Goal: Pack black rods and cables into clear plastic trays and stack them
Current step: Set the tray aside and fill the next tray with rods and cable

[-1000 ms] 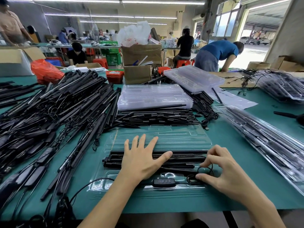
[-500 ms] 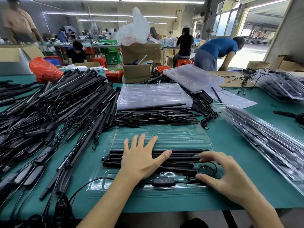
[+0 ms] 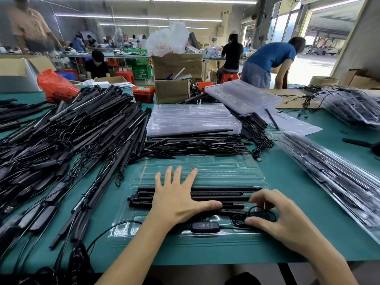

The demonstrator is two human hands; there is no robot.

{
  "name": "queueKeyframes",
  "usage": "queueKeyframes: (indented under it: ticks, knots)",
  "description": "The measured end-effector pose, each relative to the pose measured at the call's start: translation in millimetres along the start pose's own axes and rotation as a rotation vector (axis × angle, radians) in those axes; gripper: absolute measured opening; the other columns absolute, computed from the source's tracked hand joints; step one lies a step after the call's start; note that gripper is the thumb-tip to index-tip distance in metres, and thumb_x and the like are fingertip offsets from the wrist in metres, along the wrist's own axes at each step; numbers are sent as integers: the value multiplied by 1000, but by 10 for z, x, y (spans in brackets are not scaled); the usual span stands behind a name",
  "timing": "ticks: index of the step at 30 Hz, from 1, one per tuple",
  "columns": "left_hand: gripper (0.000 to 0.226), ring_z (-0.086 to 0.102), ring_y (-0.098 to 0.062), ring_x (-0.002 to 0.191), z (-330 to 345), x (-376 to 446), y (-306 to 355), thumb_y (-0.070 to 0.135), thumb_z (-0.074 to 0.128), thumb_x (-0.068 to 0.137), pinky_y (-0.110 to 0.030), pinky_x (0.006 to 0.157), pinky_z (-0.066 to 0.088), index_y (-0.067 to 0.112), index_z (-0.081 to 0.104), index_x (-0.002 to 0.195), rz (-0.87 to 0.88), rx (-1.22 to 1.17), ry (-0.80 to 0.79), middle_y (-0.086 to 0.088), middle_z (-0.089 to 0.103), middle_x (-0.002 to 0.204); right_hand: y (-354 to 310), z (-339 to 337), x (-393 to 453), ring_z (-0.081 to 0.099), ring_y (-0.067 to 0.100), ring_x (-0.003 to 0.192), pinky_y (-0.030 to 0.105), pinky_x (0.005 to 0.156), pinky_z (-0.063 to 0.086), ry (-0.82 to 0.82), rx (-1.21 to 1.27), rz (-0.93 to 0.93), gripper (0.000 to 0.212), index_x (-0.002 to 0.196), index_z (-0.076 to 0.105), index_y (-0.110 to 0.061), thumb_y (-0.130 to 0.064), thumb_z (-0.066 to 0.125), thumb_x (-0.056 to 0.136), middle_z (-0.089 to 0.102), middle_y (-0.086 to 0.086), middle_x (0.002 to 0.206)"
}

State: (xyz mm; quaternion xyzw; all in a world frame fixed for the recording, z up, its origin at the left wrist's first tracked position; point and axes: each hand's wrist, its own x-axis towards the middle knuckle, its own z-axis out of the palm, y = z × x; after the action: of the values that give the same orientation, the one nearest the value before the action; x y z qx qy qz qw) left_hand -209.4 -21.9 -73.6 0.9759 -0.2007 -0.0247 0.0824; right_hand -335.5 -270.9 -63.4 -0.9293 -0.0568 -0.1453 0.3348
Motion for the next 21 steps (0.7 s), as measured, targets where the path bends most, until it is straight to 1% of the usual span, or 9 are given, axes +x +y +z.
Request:
queueKeyframes:
  ticks: [2,5,8,11,13,15,17,19,21]
  knots:
    - [130,-14,-28,154,-7,3,4,112,6,42,-58,120,-13,49,-5,156,-4,3,-6,-4,-4,169,6,16,-2,58,11,86,25,79,46,13,13,4,37,96,60,-42,-57,79,68,60,-16,91]
    - [130,-14,-27,154,-10,2,13,111,5,42,-58,120,-13,49,-5,155,-7,1,-6,-3,-4,169,31,41,-9,59,11,86,28,79,46,45,17,-24,30,74,64,-32,-58,77,66,63,-14,87]
    - [128,-15,-26,154,-13,-6,10,111,6,43,-58,120,-13,49,-5,155,-6,4,-10,-4,-5,169,44,54,-12,53,12,91,17,79,39,53,-2,-50,29,59,67,-30,-55,79,65,54,-11,89]
    - [129,-15,-26,154,-16,-3,6,111,5,44,-58,120,-13,49,-6,156,-5,9,-10,-4,-5,169,30,39,11,51,12,85,20,72,38,1,-8,-54,30,62,66,-30,-58,76,67,55,-10,83]
    - [128,-14,-26,154,-17,-7,8,111,5,44,-58,120,-13,48,-6,156,-5,10,-11,-4,-5,169,13,27,22,52,10,76,21,66,38,-15,-3,-46,33,69,59,-30,-59,76,69,58,-11,79]
    - [128,-14,-26,154,-18,-11,9,110,6,44,-58,120,-13,48,-6,156,-3,9,-11,-4,-5,169,3,20,7,48,10,63,21,59,39,16,22,-37,39,81,52,-31,-50,84,69,58,-11,75]
    - [128,-14,-26,154,-18,-14,7,110,6,44,-58,120,-13,48,-5,156,-2,5,-13,-4,-5,169,-7,23,-14,47,13,60,23,59,42,37,38,-17,43,93,54,-34,-47,87,68,59,-9,78]
    - [128,-14,-26,154,-15,-13,6,111,6,44,-58,120,-13,48,-5,156,-2,6,-11,-4,-5,169,-10,34,-30,50,14,65,21,61,41,55,8,-29,39,88,57,-32,-55,82,67,58,-10,80]
    - [128,-14,-26,154,-11,-16,5,111,6,44,-58,120,-13,49,-5,156,-3,5,-8,-4,-4,169,-6,35,-35,54,11,76,18,67,40,71,16,-47,35,74,57,-29,-54,81,66,56,-10,85]
